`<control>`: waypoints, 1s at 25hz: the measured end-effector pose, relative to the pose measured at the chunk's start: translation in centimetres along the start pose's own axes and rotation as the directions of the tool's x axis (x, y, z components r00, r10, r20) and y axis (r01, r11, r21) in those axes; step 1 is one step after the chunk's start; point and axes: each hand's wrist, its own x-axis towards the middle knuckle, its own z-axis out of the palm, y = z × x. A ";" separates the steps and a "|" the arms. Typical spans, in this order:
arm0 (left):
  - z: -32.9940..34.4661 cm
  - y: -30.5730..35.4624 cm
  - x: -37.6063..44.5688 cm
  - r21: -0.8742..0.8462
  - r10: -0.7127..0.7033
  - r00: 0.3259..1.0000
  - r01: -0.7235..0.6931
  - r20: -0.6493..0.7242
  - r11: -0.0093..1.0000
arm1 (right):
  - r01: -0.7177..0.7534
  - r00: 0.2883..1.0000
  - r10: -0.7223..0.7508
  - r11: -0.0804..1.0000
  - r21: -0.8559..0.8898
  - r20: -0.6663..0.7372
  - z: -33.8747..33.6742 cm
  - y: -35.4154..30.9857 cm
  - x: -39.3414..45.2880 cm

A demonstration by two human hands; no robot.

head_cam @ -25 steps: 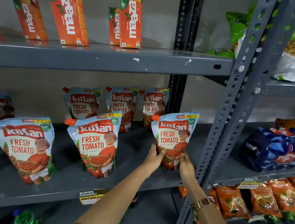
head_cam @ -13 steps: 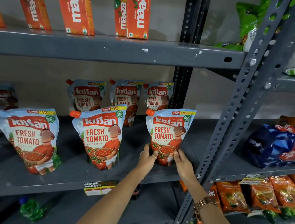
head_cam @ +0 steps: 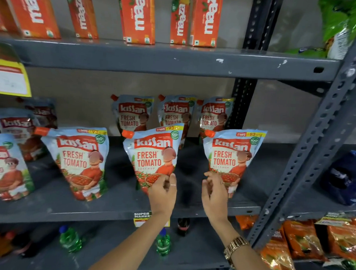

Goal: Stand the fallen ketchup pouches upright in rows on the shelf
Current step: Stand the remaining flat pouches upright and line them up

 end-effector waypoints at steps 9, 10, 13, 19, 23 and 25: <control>-7.5 -2.4 2.8 0.024 -0.261 0.960 0.260 0.095 0.965 | -0.282 0.831 0.255 0.959 -0.020 0.495 6.8 -4.7 -0.6; -7.8 -2.5 2.9 0.078 -0.273 0.944 0.263 0.185 0.962 | -0.297 0.823 0.266 0.955 -0.019 0.502 7.2 -4.5 -0.5; -7.7 -2.0 2.9 0.197 -0.269 0.921 0.219 0.282 0.956 | -0.331 0.834 0.288 0.944 0.009 0.471 7.3 -3.5 -0.8; -5.9 -2.1 2.6 0.208 -0.285 0.888 0.221 0.360 0.953 | -0.341 0.873 0.293 0.938 0.058 0.389 4.8 -2.9 -1.3; -4.7 -1.6 1.6 0.179 -0.263 0.906 0.213 0.331 0.960 | -0.316 0.865 0.280 0.949 0.018 0.415 3.6 -2.1 -1.5; -4.7 -1.7 1.6 0.146 -0.261 0.903 0.224 0.342 0.964 | -0.278 0.889 0.248 0.960 0.022 0.385 3.5 -2.3 -2.0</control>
